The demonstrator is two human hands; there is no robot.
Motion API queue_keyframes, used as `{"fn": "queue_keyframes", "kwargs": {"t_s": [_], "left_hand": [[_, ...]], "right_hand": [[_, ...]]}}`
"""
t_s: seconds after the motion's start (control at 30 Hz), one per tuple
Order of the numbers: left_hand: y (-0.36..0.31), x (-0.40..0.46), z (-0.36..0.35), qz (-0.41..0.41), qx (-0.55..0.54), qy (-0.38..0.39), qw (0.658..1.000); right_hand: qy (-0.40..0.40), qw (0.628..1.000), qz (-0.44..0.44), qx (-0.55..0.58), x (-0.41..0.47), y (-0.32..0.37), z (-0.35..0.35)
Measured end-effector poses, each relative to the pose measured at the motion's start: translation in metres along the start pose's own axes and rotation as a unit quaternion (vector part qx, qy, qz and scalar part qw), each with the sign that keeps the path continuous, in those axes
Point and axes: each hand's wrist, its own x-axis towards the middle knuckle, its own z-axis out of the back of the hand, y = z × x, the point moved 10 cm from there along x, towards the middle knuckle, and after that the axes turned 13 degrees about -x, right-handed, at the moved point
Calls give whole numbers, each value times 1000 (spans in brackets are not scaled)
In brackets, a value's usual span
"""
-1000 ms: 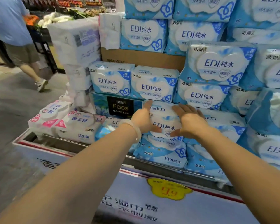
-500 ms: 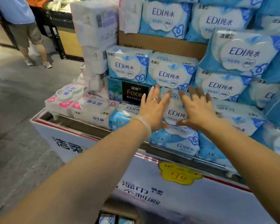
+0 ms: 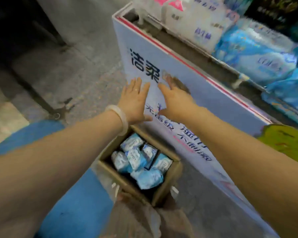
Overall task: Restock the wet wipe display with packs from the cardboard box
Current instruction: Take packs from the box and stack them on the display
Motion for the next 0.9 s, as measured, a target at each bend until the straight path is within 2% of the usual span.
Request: {"fn": "queue_keyframes", "kwargs": {"t_s": [0.23, 0.53, 0.63, 0.7, 0.8, 0.9], "left_hand": [[126, -21, -135, 117, -72, 103, 985], [252, 1, -308, 221, -150, 173, 948], [279, 0, -379, 224, -176, 219, 933], [292, 1, -428, 231, -224, 245, 915], [313, 11, -492, 275, -293, 261, 878], [330, 29, -539, 292, -320, 259, 863]], "right_hand": [[133, 989, 2, 66, 49, 59, -169], [263, 950, -80, 147, 77, 64, -391], [290, 931, -118, 191, 90, 69, -461], [302, 904, -166, 252, 96, 68, -507], [302, 834, -276, 372, 101, 62, -569], [336, 769, -335, 427, 95, 68, -624]]}}
